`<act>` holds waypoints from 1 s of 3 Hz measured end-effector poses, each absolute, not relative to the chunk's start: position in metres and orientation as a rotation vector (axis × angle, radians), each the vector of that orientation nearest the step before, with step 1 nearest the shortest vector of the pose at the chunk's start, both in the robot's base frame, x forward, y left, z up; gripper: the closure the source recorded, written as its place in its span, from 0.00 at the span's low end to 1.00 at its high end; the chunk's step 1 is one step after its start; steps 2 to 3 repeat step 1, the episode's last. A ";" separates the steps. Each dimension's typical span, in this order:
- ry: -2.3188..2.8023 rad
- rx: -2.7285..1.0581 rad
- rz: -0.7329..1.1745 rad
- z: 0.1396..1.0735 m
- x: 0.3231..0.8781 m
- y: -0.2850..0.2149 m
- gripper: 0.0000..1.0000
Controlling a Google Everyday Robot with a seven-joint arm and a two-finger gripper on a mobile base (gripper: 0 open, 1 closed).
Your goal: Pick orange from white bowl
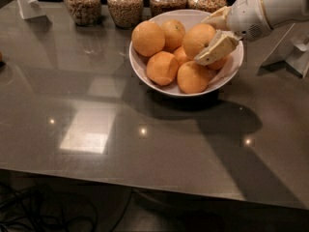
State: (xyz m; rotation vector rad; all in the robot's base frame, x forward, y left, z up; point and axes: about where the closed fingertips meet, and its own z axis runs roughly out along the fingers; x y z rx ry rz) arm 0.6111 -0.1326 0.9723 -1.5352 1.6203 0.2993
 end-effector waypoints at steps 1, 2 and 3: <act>1.627 -1.508 0.333 0.991 0.586 -0.138 1.00; 1.627 -1.508 0.333 0.991 0.586 -0.138 1.00; 1.627 -1.508 0.333 0.991 0.586 -0.138 1.00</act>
Offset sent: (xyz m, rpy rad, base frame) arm 0.0000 0.0000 0.0000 0.0000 0.0000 0.0000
